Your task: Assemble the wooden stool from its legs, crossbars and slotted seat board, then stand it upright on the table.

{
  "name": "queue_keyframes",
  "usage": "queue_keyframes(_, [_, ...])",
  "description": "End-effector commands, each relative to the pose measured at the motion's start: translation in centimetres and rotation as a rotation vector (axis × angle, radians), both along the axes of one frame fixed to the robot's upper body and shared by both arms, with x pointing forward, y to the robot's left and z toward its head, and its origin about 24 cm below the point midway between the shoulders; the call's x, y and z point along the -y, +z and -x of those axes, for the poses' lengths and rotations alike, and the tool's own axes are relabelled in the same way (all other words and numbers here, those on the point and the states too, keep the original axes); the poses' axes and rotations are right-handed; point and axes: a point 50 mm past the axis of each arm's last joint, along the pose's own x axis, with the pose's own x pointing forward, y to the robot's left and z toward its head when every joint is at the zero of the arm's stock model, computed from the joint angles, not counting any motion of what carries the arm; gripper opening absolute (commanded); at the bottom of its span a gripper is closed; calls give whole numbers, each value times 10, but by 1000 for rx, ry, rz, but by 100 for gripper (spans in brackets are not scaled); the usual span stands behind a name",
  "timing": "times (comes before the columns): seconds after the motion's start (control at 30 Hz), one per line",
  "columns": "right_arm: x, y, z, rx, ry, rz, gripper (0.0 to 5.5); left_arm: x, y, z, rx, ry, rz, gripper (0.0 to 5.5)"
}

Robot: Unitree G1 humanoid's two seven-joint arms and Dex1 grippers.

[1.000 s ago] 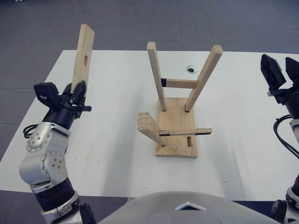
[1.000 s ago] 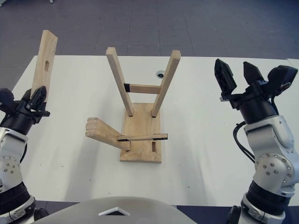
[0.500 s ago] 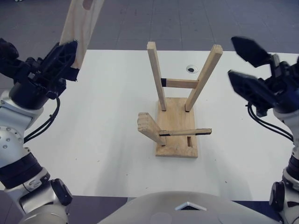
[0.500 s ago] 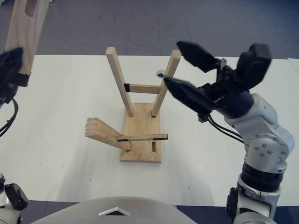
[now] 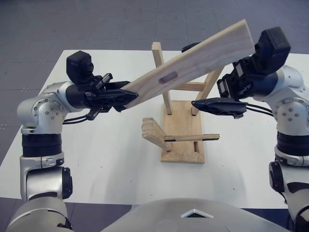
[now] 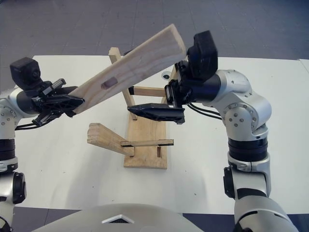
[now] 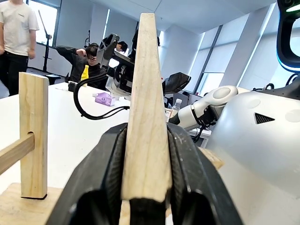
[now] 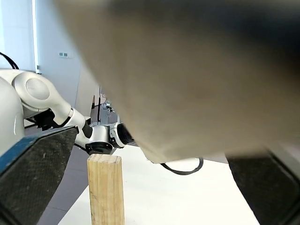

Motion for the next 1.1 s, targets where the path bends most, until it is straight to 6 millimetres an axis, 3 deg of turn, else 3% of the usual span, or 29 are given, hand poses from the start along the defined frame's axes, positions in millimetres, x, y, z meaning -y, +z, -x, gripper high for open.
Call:
queue_keyframes(0.03, [-11, 2, 1, 68, 35, 46, 550, 8, -1, 5, 21, -96, -37, 105])
queue_keyframes(0.17, [-22, 6, 7, 176, 74, 86, 550, 15, -5, 7, -25, -160, -49, 105])
queue_keyframes(0.43, [-35, 7, 10, 266, 129, 81, 404, 23, -1, 8, -46, -226, -1, 105])
queue_keyframes(0.63, [-34, 0, 8, 279, 144, 69, 297, 15, 20, -3, 38, -184, 80, 105])
queue_keyframes(0.83, [-32, -5, -3, 254, 93, 46, 294, 4, 42, -25, 106, -92, 114, 105])
queue_keyframes(0.97, [-27, -8, -6, 185, 125, 42, 294, 5, 37, -28, 74, -89, 99, 101])
queue_keyframes(1.1, [-25, -14, -4, 163, 174, 77, 369, 8, 32, -24, 53, -115, 85, 100])
